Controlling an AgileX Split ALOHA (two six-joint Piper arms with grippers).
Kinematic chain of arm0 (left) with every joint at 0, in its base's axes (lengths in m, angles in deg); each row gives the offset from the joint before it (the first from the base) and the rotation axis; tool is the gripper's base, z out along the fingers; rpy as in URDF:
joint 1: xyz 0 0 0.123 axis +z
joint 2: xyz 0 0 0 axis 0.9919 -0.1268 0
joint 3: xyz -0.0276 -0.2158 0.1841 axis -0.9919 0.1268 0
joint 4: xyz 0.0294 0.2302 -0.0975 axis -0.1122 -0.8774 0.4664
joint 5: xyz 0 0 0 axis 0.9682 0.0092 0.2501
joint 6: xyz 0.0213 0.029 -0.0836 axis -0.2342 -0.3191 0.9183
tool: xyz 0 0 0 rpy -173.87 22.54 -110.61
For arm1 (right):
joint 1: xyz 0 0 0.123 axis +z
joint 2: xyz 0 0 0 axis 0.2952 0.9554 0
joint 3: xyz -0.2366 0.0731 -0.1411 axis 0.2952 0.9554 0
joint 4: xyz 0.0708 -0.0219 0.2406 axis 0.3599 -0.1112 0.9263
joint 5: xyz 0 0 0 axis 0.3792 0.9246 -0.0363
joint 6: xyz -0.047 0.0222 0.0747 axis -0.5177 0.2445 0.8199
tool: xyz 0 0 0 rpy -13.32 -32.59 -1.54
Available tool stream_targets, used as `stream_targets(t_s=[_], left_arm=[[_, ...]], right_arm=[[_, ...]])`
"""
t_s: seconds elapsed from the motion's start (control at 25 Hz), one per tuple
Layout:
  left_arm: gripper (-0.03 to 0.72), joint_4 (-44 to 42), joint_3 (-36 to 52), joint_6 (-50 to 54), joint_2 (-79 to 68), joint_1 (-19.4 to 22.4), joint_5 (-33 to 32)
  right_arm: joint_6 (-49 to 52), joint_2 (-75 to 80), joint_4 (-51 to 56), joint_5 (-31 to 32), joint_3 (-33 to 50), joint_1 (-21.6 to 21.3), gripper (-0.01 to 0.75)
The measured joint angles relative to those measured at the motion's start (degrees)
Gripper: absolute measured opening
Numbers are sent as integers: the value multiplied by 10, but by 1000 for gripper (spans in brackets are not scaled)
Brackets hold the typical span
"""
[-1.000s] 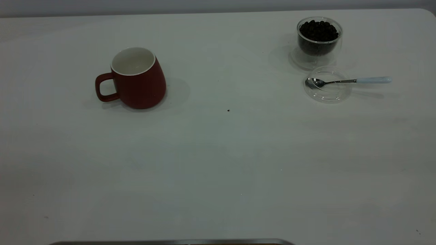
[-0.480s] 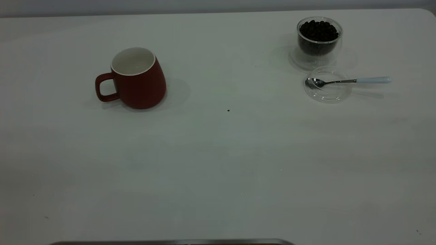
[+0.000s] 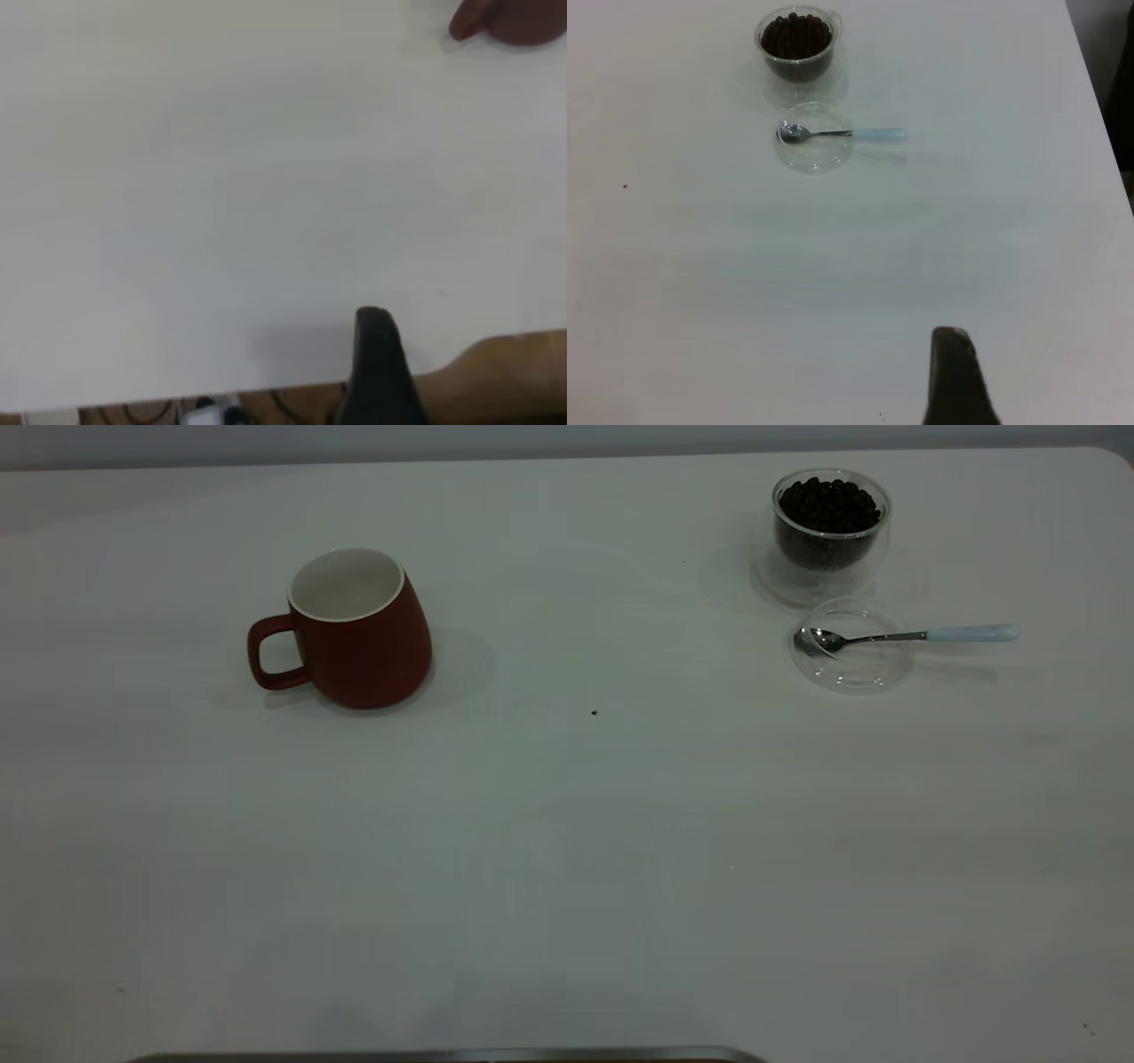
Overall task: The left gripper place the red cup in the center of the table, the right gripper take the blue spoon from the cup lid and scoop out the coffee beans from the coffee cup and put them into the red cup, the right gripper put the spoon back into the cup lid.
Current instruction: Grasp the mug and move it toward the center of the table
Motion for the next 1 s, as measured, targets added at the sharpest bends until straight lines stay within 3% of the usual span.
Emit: stream_targets(t_s=[0.2, 0.56, 1.0], left_arm=[[587, 0, -61, -21, -182, 0, 43], [587, 18, -234, -63, -465, -25, 57], [587, 22, -298, -112, -596, -26, 119]], right_arm=[[1, 0, 0, 0, 0, 0, 525], [1, 0, 0, 0, 0, 0, 525], [0, 0, 0, 0, 0, 0, 525]])
